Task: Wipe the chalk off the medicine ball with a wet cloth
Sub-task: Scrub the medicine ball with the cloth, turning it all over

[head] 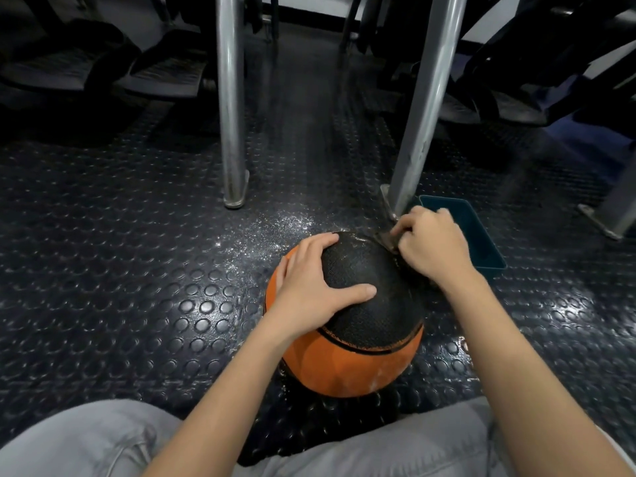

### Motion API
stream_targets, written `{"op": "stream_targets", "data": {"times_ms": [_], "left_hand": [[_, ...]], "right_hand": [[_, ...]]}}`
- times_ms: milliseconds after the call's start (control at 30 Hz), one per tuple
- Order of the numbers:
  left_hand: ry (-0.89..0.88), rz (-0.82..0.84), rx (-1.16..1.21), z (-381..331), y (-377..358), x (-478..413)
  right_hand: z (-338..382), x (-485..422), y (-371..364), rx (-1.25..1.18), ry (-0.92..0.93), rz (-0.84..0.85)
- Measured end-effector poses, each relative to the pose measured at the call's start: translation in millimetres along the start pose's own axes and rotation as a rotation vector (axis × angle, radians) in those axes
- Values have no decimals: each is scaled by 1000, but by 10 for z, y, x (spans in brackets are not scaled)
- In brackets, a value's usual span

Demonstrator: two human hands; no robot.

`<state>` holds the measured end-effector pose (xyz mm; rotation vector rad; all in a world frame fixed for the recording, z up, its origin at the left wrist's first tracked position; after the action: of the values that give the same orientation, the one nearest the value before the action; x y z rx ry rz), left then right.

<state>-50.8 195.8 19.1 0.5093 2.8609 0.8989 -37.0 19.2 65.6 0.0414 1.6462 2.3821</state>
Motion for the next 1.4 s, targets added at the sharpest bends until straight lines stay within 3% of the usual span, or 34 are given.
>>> {"op": "stream_targets", "data": {"times_ms": [33, 100, 200, 267, 400, 500, 600, 667, 800, 867, 967, 1033, 1167, 1267, 1333, 1400], "left_hand": [[-4, -6, -4, 10, 2, 0], [-7, -26, -7, 38, 1, -7], [-11, -53, -19, 42, 10, -26], [-2, -34, -26, 30, 17, -27], [-3, -5, -3, 40, 31, -12], [-2, -22, -6, 61, 30, -20], [-19, -54, -18, 79, 25, -24], [-22, -45, -13, 65, 25, -26], [-15, -25, -50, 33, -1, -28], [-36, -51, -49, 47, -14, -15], [-34, -65, -58, 64, -21, -27], [-27, -50, -50, 58, -11, -40], [-10, -15, -37, 43, 5, -30], [-12, -33, -45, 55, 5, -31], [-17, -47, -60, 56, -3, -38], [-17, -46, -57, 52, 0, -37]], "right_hand": [[-4, 8, 24, -5, 28, -54], [164, 80, 85, -244, 192, -81], [440, 233, 65, -410, 450, 141], [340, 147, -9, -322, 402, 167], [-17, 26, 76, 89, 141, 113], [160, 118, 241, -197, 355, -2], [382, 258, 177, -283, 552, 265], [327, 215, 76, -239, 455, 352], [85, 52, 105, 34, 210, 102], [113, 73, 161, -93, 247, 15], [334, 233, 140, -277, 448, 203], [348, 218, 47, -216, 411, 276], [90, 90, 112, 97, 184, 50], [187, 159, 207, -157, 291, -1], [389, 281, 174, -197, 439, 117], [444, 302, 81, -152, 448, 247]]}}
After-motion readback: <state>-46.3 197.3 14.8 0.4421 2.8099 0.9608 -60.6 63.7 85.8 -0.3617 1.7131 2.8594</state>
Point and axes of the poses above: each hand's wrist, its own x-axis away from the middle knuckle, its own y-axis out of the back of the hand, z = x × y, the point moved 2 cm from there along -x, towards the middle knuckle, and after that the axes turned 4 degrees about -x, right-handed, at the moved point
